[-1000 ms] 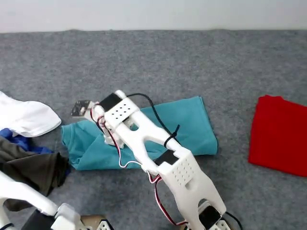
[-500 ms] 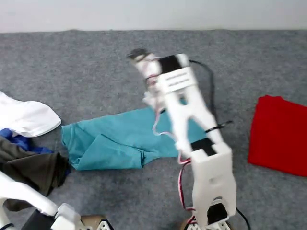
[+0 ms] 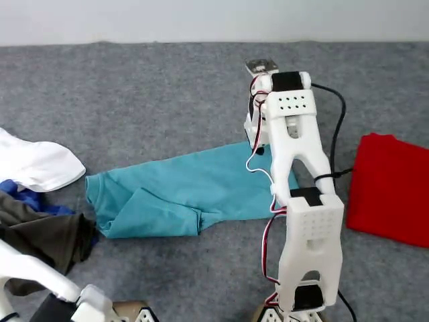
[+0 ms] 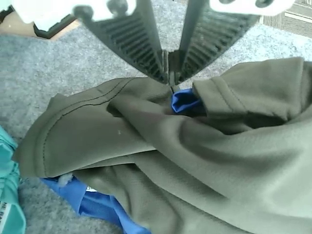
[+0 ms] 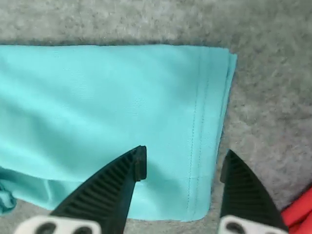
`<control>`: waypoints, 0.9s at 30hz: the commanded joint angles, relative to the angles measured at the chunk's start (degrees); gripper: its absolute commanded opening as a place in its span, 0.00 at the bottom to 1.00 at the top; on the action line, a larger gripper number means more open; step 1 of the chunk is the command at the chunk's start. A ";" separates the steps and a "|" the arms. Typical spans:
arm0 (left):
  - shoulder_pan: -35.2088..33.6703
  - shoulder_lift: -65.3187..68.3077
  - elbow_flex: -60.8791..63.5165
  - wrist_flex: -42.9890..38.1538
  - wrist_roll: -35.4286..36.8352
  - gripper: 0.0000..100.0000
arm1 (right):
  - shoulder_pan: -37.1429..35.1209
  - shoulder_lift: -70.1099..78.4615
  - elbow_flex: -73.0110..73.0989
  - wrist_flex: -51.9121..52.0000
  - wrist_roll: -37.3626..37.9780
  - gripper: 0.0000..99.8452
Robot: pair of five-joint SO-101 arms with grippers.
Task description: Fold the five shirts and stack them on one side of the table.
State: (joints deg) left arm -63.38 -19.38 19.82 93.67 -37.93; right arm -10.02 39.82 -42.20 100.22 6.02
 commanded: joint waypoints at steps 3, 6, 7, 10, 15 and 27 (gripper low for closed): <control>0.53 -0.62 -2.86 0.62 -0.35 0.02 | 0.75 6.29 -2.73 -1.19 -1.41 0.27; 0.44 -0.62 -2.86 0.62 -0.35 0.02 | 2.68 9.19 -2.81 -3.12 -2.46 0.27; 0.44 -0.62 -2.86 0.70 -0.35 0.02 | 2.95 10.07 -2.81 -3.65 -2.46 0.28; 0.44 -0.62 -2.86 0.70 -0.35 0.02 | 3.03 12.79 -2.73 -4.62 -2.46 0.28; 0.44 -0.62 -2.86 0.70 -0.35 0.02 | 2.42 16.84 -2.73 -4.44 -2.02 0.19; 0.53 -0.62 -2.95 2.29 -0.53 0.02 | 7.25 6.99 -2.99 -0.66 4.48 0.01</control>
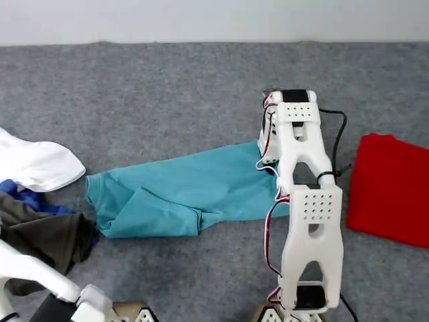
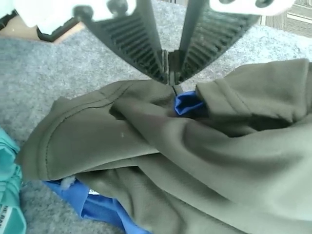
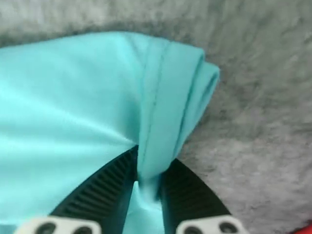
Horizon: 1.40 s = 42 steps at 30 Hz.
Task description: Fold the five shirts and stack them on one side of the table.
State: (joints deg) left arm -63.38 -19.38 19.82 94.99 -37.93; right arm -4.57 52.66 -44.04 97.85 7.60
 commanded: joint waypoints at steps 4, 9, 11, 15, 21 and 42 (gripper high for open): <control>0.53 -0.70 -3.74 1.76 -0.53 0.02 | 7.60 -9.10 -1.14 2.86 10.37 0.01; 0.62 -0.62 -7.08 3.34 -0.35 0.02 | 16.04 -10.15 -1.14 2.33 19.16 0.01; 0.62 -0.62 -7.34 3.34 -0.35 0.02 | 18.33 -10.33 -1.14 2.33 21.71 0.01; 0.62 -0.62 -7.34 3.43 -0.35 0.02 | 21.58 -10.42 -6.07 4.00 24.62 0.01; 0.62 -0.62 -7.43 4.22 -0.35 0.02 | 21.85 -15.25 -11.34 5.14 26.11 0.01; 0.53 -0.70 -8.13 3.69 -0.62 0.02 | -20.79 -51.65 22.15 4.97 16.35 0.01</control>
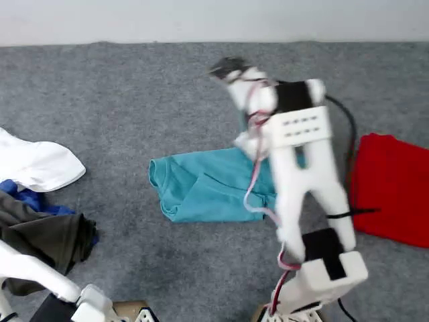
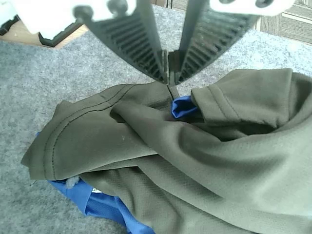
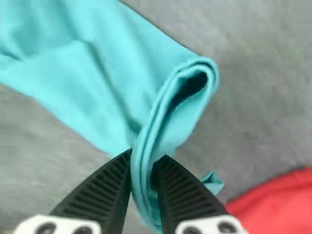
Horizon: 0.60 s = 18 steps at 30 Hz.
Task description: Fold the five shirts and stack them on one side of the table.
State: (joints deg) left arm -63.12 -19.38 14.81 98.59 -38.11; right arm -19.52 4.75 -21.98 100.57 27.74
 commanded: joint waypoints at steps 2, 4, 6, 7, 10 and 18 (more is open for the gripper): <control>0.18 -0.70 -4.00 0.09 -0.44 0.02 | -10.07 -3.65 0.09 2.07 -5.71 0.01; 0.00 -0.70 -5.05 0.09 -0.44 0.02 | -14.11 -3.21 0.09 1.19 -6.86 0.01; 0.09 -0.70 -5.93 0.09 -0.44 0.02 | -17.10 -2.24 0.00 -0.66 -7.56 0.01; 0.18 -0.70 -6.20 0.09 -0.44 0.02 | -18.15 -1.54 0.00 -1.71 -8.00 0.01; 0.26 -0.70 -6.46 0.09 -0.44 0.02 | -19.56 1.54 0.00 -5.85 -9.58 0.01; 0.26 -0.70 -6.20 0.09 -0.44 0.02 | -19.82 10.15 -0.09 -11.12 -10.29 0.01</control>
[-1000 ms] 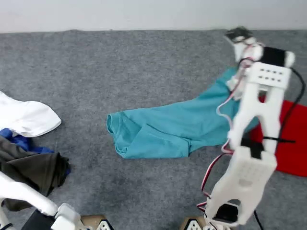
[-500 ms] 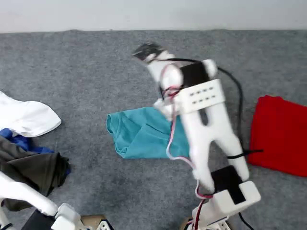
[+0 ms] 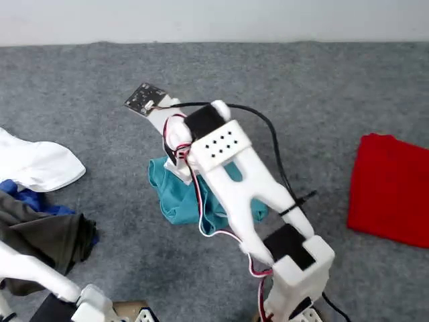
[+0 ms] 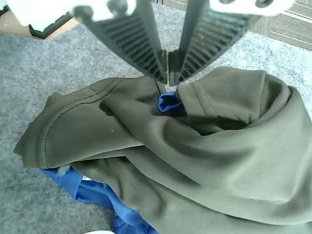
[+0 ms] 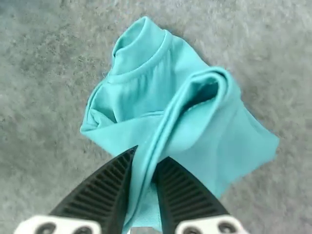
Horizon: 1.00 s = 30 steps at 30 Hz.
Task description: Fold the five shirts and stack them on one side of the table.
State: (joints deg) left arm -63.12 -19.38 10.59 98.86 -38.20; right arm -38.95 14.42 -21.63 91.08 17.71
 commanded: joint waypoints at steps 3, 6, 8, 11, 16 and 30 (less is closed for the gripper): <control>0.18 -0.70 -1.98 -0.18 -0.35 0.02 | -0.13 3.30 -2.29 -3.12 -0.26 0.01; 0.18 -0.70 -1.98 -0.18 -0.35 0.02 | 0.04 7.69 -6.68 -3.30 -0.26 0.01; 0.18 -0.62 -1.98 -0.18 -0.35 0.02 | 0.04 11.03 -10.55 -2.86 -0.26 0.01; 0.18 -0.62 -1.89 -0.18 -0.35 0.02 | -0.04 15.96 -16.79 -2.77 -0.35 0.05; 0.09 -0.62 -1.89 -0.18 -0.35 0.02 | -0.48 23.60 -26.99 -2.68 -0.62 0.20; 0.26 -0.44 -1.80 -0.18 -0.18 0.02 | 3.82 29.23 -43.43 11.91 -0.26 0.01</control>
State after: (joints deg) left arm -63.12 -19.38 10.59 98.86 -38.20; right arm -38.51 46.68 -64.35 100.48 17.63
